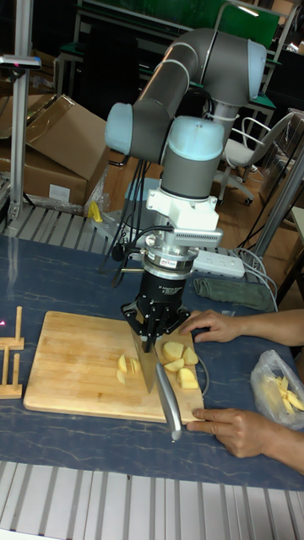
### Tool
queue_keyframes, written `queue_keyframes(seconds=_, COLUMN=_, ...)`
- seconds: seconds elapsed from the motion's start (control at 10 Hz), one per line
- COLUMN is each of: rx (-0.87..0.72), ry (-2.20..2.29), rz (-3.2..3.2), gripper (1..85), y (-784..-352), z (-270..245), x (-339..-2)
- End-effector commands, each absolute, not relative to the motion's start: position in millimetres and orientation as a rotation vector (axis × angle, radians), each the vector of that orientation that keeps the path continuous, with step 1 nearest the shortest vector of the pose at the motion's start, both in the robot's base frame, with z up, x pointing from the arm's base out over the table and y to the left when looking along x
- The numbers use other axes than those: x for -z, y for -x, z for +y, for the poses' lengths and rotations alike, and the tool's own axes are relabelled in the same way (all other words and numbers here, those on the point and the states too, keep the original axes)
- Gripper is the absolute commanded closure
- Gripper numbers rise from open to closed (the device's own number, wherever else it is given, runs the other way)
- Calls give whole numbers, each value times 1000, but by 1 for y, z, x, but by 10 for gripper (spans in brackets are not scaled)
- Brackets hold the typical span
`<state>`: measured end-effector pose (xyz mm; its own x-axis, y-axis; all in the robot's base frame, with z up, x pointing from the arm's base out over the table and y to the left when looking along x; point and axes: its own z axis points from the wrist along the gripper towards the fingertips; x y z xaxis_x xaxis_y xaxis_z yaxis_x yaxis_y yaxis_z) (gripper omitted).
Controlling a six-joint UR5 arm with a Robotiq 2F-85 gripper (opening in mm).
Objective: Chop the potatoes
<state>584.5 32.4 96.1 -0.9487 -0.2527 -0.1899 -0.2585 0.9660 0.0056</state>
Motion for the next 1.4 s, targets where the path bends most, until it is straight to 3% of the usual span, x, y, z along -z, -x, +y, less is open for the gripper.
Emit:
queue_keyframes(seconds=0.0, rx=-42, ry=369, rz=2905, gripper=847, y=-591, z=34, x=-86)
queue_keyframes(seconds=1.3, rx=-41, ry=359, rz=2896, gripper=847, y=-591, z=35, x=-79)
